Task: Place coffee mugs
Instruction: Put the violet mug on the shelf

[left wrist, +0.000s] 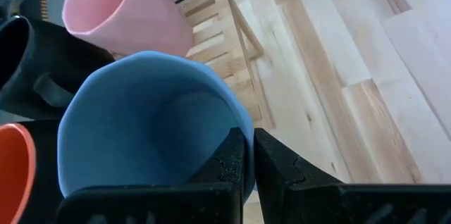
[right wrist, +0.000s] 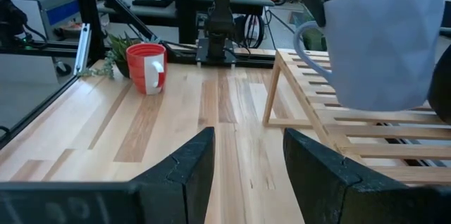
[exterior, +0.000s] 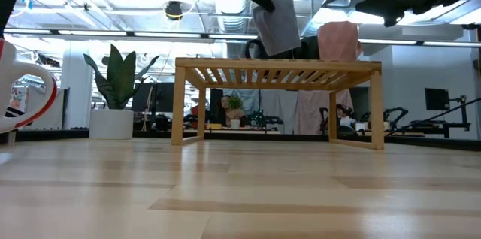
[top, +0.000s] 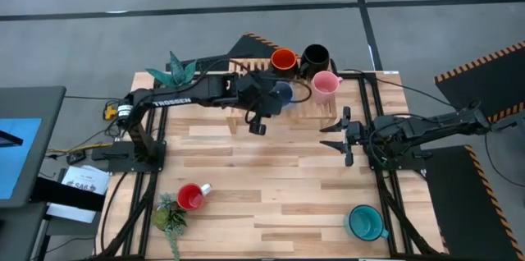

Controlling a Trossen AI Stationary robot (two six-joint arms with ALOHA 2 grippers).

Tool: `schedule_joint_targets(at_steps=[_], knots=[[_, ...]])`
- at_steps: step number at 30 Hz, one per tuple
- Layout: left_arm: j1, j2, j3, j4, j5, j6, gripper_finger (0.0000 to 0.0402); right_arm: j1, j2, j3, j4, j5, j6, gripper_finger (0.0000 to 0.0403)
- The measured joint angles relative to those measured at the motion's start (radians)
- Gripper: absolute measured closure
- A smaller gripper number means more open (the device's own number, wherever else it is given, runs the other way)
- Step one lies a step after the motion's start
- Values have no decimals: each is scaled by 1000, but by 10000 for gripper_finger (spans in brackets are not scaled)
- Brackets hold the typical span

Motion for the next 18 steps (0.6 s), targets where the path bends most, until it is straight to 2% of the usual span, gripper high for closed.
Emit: schedule_joint_targets(at_steps=[13,18], knots=[[39,45,-1,45,36,40,400,0,0,0,0,0,0,210],[42,47,-1,57,34,53,382,0,0,0,0,0,0,210]])
